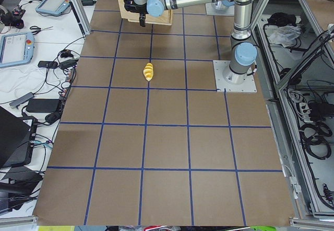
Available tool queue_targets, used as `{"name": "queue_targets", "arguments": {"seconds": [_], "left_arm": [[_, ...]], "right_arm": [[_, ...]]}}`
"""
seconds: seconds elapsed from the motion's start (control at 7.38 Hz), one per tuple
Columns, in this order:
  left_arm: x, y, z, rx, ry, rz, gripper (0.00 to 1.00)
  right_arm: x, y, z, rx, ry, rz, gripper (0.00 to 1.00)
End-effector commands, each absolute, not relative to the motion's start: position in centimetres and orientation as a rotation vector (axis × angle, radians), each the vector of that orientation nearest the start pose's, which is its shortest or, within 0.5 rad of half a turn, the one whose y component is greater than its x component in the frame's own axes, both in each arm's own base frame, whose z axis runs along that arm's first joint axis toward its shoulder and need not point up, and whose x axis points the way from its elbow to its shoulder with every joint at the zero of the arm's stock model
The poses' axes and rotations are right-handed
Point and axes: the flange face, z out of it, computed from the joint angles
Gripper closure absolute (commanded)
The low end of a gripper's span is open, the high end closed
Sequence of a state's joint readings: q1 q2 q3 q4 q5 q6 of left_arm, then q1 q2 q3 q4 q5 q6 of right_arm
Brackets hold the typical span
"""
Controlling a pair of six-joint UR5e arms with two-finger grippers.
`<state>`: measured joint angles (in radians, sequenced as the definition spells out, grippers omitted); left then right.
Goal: Open upper drawer
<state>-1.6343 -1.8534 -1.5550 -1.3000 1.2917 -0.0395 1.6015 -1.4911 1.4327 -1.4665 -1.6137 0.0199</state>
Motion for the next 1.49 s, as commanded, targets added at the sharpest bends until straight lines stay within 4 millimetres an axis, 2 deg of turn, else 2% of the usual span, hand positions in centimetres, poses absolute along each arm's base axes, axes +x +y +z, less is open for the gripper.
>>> {"name": "queue_targets", "arguments": {"seconds": [0.0,0.27,0.41,0.68,0.95,1.08,1.22,1.35], "left_arm": [[-19.0,-58.3,37.8,0.020,3.420,0.026,0.00],[-18.9,-57.5,39.4,0.021,3.419,0.023,0.00],[-18.7,-56.6,42.1,0.018,3.401,0.042,0.00],[-17.9,-54.8,49.1,0.030,3.338,0.023,0.00],[-15.1,-51.6,52.9,0.065,3.083,0.038,0.00],[-14.2,-50.4,54.8,0.054,3.080,-0.015,0.00],[-12.9,-50.0,55.8,0.093,3.082,-0.042,0.00],[-12.5,-49.9,55.6,0.082,3.087,-0.035,0.00]], "right_arm": [[14.5,-51.6,50.4,-0.019,3.185,0.074,0.00],[14.5,-51.6,50.5,-0.019,3.185,0.072,0.00],[14.5,-51.6,50.5,-0.019,3.185,0.072,0.00],[14.5,-51.6,50.5,-0.019,3.185,0.072,0.00],[14.5,-51.6,50.5,-0.019,3.185,0.072,0.00],[14.5,-51.6,50.5,-0.019,3.185,0.072,0.00],[14.5,-51.6,50.5,-0.019,3.185,0.072,0.00],[14.4,-51.6,50.5,-0.016,3.185,0.072,0.00]]}}
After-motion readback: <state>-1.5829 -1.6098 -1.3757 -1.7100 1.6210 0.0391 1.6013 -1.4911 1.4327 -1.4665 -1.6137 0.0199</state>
